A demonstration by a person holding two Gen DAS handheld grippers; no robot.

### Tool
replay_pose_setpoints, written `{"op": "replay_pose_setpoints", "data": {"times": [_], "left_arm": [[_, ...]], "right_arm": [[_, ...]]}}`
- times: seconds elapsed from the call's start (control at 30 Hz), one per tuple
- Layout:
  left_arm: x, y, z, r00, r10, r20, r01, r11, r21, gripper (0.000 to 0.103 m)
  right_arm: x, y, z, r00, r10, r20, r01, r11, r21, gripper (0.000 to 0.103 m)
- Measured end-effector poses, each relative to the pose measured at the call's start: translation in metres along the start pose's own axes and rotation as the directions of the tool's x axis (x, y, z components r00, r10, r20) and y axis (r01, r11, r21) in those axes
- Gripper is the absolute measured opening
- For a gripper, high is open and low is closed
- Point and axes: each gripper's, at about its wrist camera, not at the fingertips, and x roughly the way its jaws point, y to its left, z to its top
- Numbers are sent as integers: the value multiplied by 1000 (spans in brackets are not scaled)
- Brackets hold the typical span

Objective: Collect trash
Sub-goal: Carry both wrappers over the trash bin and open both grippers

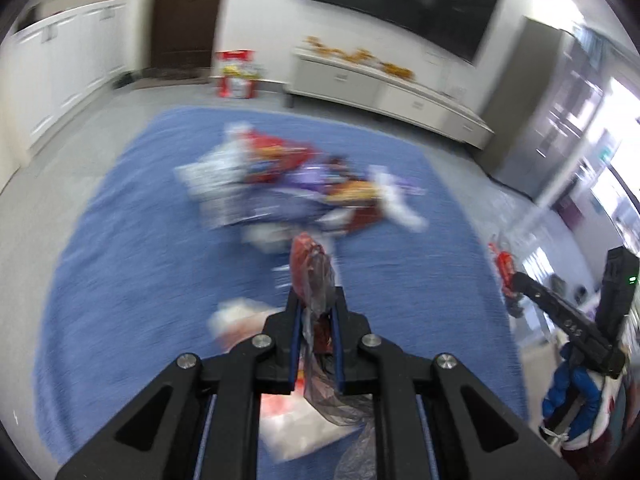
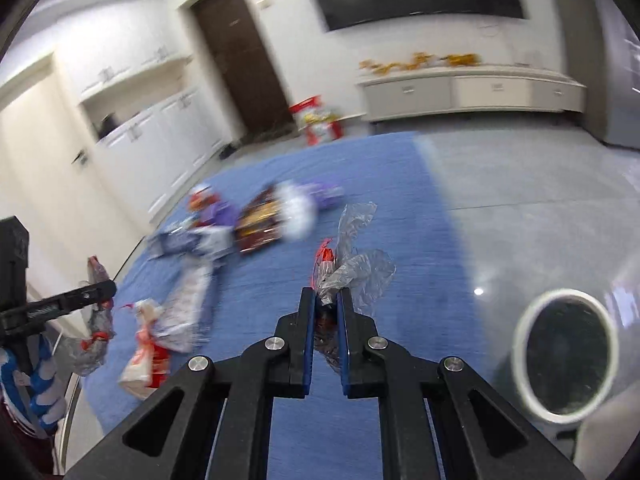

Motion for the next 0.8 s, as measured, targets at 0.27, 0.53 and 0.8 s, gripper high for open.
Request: {"op": "replay_pose_setpoints", "data": {"times": [0.27,0.53,0.8], "left_arm": [[91,-183,34,977,-170,-129,196,953,230,12],[208,-336,31,935,-215,-281,299,905,303,13],[295,-398,17,909,-176,-378,305,899,316,15]], "right_arm": [[-32,-157,-24,974,-225,29,212,950,229,10],[-1,-265,-43,951,-310,-24,296,881,370,11],[31,-322,-59,941,-331,-67,325,835,443,16]]}}
